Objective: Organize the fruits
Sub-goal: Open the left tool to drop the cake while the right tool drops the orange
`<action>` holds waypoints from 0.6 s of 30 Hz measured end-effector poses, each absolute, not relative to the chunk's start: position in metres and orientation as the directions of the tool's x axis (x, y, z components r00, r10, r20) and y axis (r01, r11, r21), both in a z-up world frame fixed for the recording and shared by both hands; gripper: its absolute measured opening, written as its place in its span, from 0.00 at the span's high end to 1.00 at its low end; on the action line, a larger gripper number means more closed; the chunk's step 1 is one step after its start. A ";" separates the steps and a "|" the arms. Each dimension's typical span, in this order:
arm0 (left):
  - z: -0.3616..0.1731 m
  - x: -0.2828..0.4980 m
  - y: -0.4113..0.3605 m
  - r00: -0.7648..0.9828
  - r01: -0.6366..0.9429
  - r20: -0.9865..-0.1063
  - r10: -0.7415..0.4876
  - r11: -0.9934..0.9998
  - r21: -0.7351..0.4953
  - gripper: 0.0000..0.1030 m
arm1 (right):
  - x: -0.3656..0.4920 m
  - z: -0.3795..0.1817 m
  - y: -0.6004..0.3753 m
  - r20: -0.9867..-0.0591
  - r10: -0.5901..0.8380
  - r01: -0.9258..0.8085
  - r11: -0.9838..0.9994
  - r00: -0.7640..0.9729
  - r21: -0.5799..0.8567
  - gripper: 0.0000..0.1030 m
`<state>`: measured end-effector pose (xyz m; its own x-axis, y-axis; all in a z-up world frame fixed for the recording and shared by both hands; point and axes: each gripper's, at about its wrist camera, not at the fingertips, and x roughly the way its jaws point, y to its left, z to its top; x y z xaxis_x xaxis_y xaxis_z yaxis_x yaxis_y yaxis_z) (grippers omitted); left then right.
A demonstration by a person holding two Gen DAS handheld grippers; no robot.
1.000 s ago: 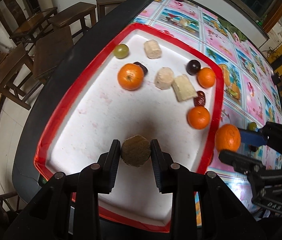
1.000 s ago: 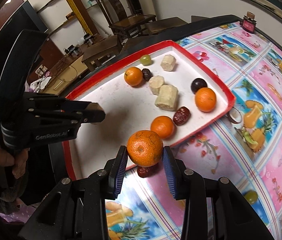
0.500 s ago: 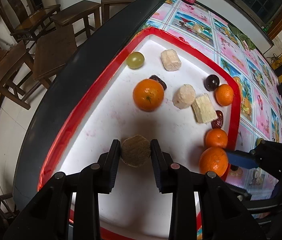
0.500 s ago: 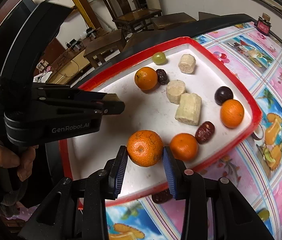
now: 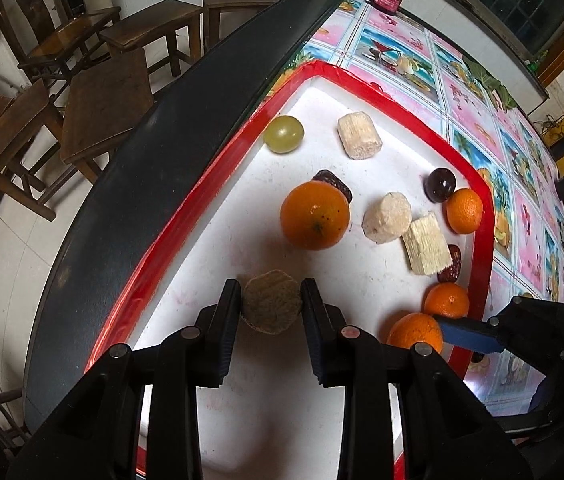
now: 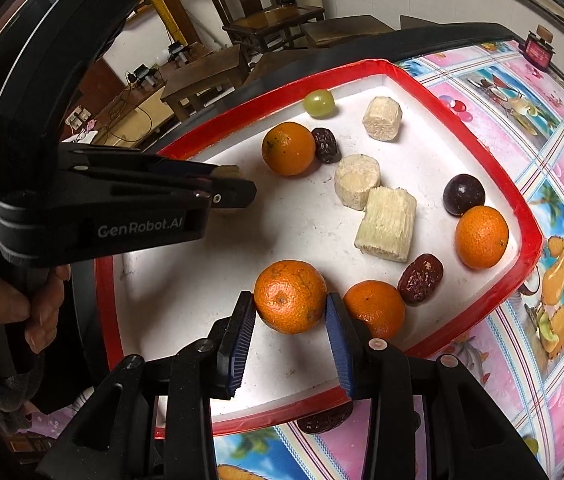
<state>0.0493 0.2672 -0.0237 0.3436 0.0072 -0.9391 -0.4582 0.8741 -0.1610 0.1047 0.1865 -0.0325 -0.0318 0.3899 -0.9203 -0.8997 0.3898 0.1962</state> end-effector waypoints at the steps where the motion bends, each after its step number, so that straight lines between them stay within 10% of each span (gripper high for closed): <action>1: -0.024 0.049 0.267 0.345 -0.459 -0.938 0.008 0.874 -0.161 0.72 | 0.104 -0.032 0.186 -0.920 0.390 -0.901 0.389 -0.030 0.194 0.64; 7: -0.022 0.048 0.266 0.343 -0.460 -0.939 0.017 0.875 -0.152 0.72 | 0.102 -0.034 0.190 -0.918 0.394 -0.900 0.382 -0.047 0.210 0.63; 12: -0.016 0.046 0.263 0.353 -0.461 -0.935 0.033 0.876 -0.143 0.41 | 0.104 -0.033 0.186 -0.916 0.398 -0.895 0.387 -0.056 0.223 0.63; 18: -0.013 0.043 0.258 0.351 -0.468 -0.935 0.044 0.874 -0.134 0.41 | 0.104 -0.025 0.174 -0.909 0.413 -0.894 0.381 -0.062 0.234 0.62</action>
